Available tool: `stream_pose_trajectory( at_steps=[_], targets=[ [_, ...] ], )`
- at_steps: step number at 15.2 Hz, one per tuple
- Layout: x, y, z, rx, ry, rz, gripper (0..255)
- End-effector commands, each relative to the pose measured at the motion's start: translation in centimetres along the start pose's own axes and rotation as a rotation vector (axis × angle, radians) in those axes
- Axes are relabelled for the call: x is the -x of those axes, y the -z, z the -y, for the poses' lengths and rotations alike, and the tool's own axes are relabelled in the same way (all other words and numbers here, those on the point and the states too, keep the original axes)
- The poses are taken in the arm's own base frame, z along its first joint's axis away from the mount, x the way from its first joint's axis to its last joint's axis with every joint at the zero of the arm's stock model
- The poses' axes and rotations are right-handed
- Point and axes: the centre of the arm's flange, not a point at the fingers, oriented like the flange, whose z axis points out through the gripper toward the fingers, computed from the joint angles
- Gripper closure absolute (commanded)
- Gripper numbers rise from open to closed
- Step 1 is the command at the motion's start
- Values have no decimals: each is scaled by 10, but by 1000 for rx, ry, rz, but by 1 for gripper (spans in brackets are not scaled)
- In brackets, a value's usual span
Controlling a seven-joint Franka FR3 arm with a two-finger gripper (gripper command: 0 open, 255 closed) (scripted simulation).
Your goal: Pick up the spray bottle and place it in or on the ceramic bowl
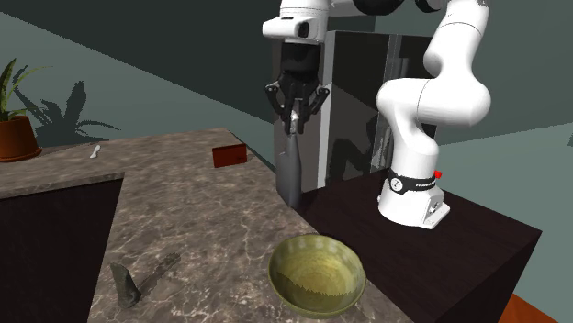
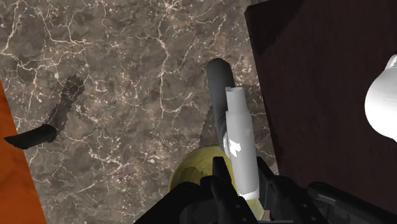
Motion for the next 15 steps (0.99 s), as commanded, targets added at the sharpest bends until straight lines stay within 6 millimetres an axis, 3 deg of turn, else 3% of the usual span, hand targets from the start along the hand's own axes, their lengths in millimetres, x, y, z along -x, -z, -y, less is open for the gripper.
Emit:
stream_pose_trajectory(
  at_steps=[1, 8, 15],
  targets=[
    [1, 11, 1, 0, 0, 0, 255],
    [3, 44, -1, 0, 0, 0, 255],
    [-76, 91, -1, 0, 0, 0, 255]
  ],
)
